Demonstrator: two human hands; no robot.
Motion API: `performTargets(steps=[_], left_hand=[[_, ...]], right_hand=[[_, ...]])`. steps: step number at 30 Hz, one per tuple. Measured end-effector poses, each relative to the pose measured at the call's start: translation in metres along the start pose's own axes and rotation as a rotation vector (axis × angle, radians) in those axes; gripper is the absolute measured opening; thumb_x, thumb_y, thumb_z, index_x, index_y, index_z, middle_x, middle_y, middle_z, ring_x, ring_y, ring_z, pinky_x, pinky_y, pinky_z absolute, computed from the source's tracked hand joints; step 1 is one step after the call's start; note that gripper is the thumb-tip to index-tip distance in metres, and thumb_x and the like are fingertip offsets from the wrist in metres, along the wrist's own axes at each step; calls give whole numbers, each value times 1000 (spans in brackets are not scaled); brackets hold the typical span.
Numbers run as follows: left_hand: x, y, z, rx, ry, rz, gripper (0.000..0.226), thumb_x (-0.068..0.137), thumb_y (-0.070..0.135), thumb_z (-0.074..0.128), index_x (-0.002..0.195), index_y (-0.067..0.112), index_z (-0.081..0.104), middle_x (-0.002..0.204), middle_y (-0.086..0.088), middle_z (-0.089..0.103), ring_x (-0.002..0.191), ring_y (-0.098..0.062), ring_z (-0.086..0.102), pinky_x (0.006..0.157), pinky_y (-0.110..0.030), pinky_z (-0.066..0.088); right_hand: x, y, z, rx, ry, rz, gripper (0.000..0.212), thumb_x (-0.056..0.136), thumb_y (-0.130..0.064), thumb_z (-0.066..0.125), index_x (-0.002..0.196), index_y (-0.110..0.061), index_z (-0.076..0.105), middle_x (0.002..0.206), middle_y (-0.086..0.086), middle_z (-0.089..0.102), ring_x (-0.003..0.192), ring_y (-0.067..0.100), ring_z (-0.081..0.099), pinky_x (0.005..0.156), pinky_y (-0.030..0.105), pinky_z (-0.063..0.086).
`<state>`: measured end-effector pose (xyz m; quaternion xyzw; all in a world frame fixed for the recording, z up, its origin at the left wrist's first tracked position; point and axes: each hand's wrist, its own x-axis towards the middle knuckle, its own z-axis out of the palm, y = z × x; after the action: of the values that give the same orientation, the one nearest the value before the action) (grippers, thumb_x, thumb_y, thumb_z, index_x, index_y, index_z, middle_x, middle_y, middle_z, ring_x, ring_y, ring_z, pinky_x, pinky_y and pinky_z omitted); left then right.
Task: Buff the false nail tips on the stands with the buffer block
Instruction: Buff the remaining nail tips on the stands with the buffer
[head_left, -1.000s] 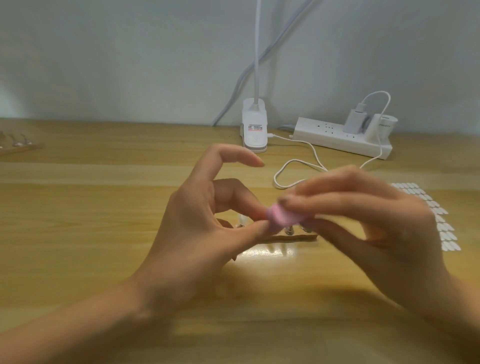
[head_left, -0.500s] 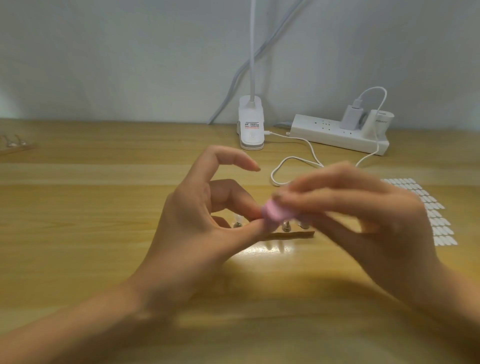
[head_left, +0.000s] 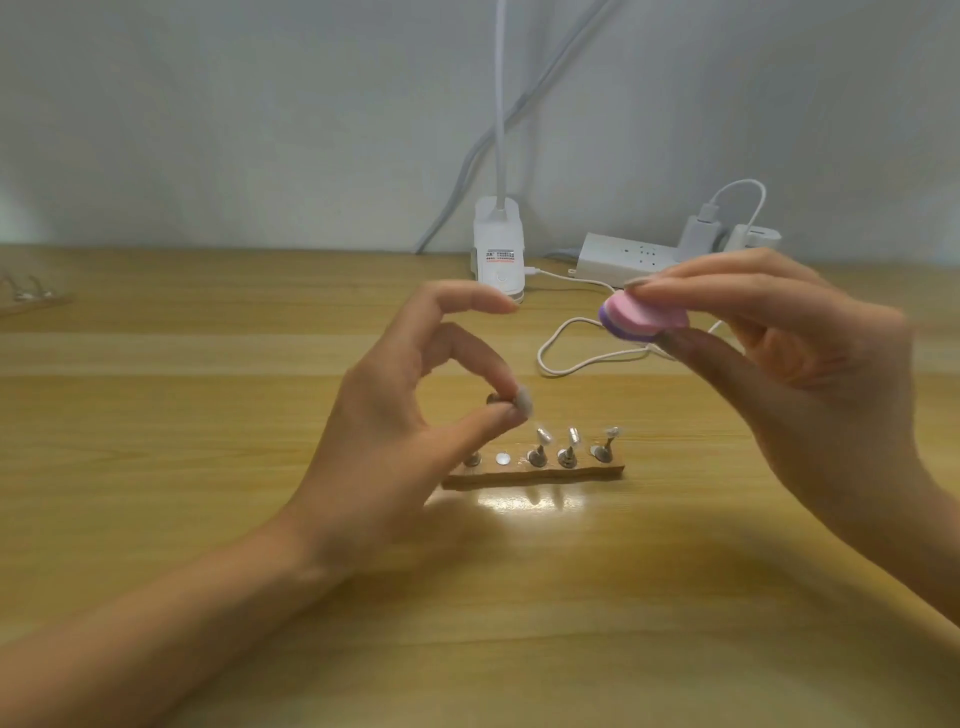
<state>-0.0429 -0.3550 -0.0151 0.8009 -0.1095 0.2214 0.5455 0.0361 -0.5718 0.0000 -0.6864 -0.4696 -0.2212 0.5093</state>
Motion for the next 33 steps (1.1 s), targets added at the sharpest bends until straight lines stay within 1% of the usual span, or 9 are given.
performTargets(steps=[5, 7, 10, 14, 18, 20, 25, 30, 33], left_hand=[[-2, -13, 6, -79, -116, -146, 51, 81, 6, 77, 120, 32, 58, 84, 4, 72, 77, -20, 70, 75, -2, 43], [-3, -17, 5, -55, -164, -162, 52, 81, 6, 78, 121, 34, 57, 83, 7, 71, 83, -11, 68, 77, -5, 45], [-5, -20, 4, -26, -204, -215, 53, 81, 9, 80, 121, 37, 56, 82, 8, 70, 89, -14, 66, 79, -13, 51], [-4, -18, 3, 5, -211, -243, 53, 81, 10, 79, 121, 35, 55, 82, 9, 70, 81, -1, 64, 73, -7, 44], [-2, -9, 5, 163, -243, -156, 61, 80, 12, 79, 127, 38, 49, 96, 19, 70, 100, 0, 63, 81, -6, 42], [-1, -5, 9, 188, -263, -146, 62, 80, 14, 80, 127, 39, 48, 95, 21, 71, 93, -1, 65, 77, -9, 44], [2, 1, 16, 321, -231, -67, 59, 84, 20, 76, 130, 41, 46, 88, 22, 70, 92, -1, 63, 92, -38, 43], [-1, 1, 21, 528, -202, 182, 69, 82, 9, 76, 136, 36, 43, 86, 20, 65, 102, -2, 63, 110, -41, 30], [-3, 5, 14, 352, -138, 195, 65, 83, 3, 76, 134, 27, 45, 86, 14, 68, 99, -9, 68, 101, -33, 42]], right_hand=[[-3, 3, 0, 14, -50, -3, 27, 91, -8, 69, 117, -14, 64, 111, 6, 69, 103, 26, 67, 92, 31, 50], [-1, 3, 0, 16, -56, -2, 27, 91, -9, 69, 117, -14, 65, 110, 5, 69, 103, 25, 67, 92, 29, 50], [-1, 2, -1, 18, -45, 7, 28, 90, -7, 70, 117, -13, 64, 109, 5, 69, 102, 24, 67, 92, 29, 50], [0, 1, -2, 20, -62, 3, 26, 91, -10, 69, 116, -14, 65, 109, 7, 69, 104, 24, 67, 93, 29, 50], [3, 0, -5, 13, -49, 14, 25, 92, -9, 68, 117, -14, 64, 110, 6, 70, 104, 24, 67, 93, 32, 52], [6, 0, -7, 30, -33, 40, 28, 91, -8, 67, 118, -14, 64, 110, 8, 70, 104, 25, 67, 94, 34, 53], [3, 1, -6, 50, -48, 76, 26, 89, -13, 67, 114, -16, 66, 108, 6, 71, 102, 23, 68, 93, 32, 54], [-3, 6, -5, 62, -79, 99, 24, 89, -15, 66, 113, -15, 67, 107, 1, 72, 102, 20, 69, 91, 31, 55], [-9, 7, -4, 71, -109, 64, 24, 90, -10, 67, 114, -13, 67, 109, 5, 71, 104, 23, 69, 91, 35, 54]])
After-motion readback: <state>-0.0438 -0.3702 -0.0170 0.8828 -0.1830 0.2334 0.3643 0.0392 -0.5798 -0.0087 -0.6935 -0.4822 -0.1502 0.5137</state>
